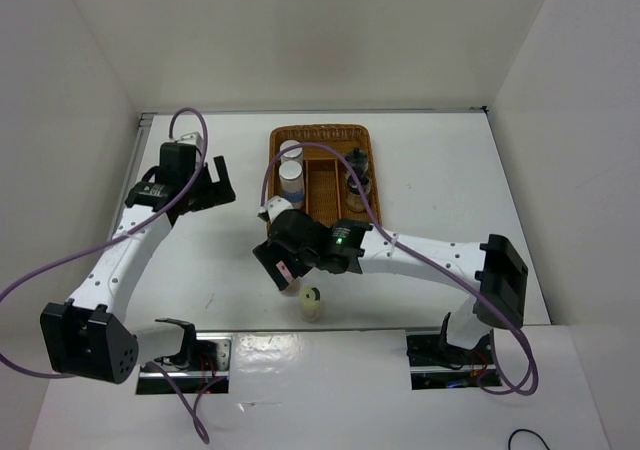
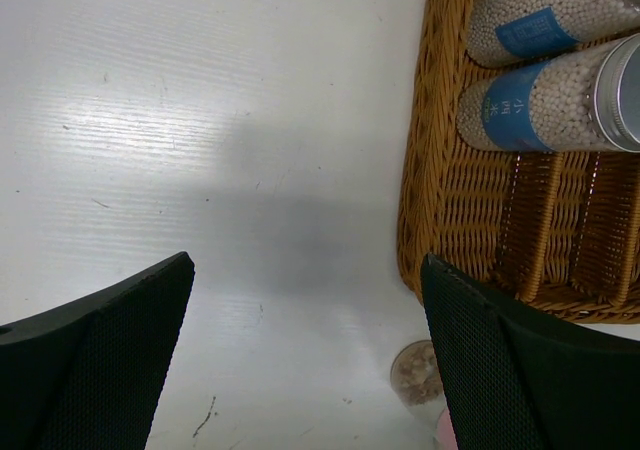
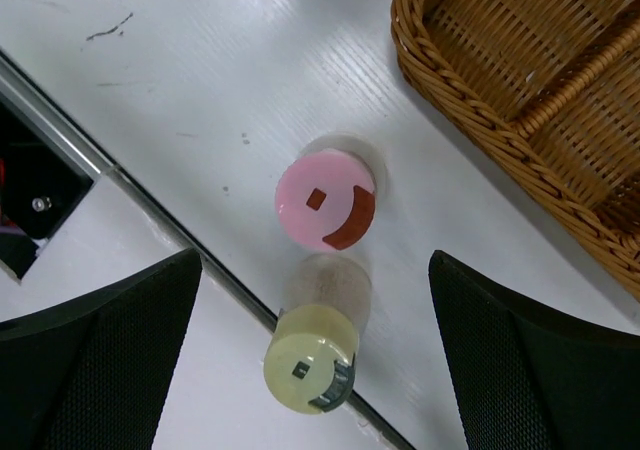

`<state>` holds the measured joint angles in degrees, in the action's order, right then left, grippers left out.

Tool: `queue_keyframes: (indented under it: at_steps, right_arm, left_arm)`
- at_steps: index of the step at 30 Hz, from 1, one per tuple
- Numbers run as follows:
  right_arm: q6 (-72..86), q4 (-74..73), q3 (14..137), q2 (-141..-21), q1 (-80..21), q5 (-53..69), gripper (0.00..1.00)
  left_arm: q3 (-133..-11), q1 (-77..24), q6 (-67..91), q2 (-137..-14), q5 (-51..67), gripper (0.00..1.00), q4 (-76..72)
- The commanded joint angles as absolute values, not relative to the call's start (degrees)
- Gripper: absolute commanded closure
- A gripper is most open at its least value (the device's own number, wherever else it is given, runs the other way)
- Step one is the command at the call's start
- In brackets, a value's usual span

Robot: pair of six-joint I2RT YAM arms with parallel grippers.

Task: Organize the condiment bottles

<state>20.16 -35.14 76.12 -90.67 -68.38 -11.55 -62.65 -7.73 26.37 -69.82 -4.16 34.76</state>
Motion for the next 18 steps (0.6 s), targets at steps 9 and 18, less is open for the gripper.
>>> queue_keyframes:
  at_steps: [9, 18]
  right_arm:
    - [22.76, -26.54, 75.58, -95.7, -68.12, -12.92, 0.01]
    - [25.4, -25.31, 74.36, -98.61, -68.12, -12.74, 0.06]
  left_arm:
    - [-63.98, -5.45, 25.05, -68.03, -3.08, 0.0, 33.57]
    - [-63.98, -4.92, 23.91, -65.74, -4.31, 0.0, 34.1]
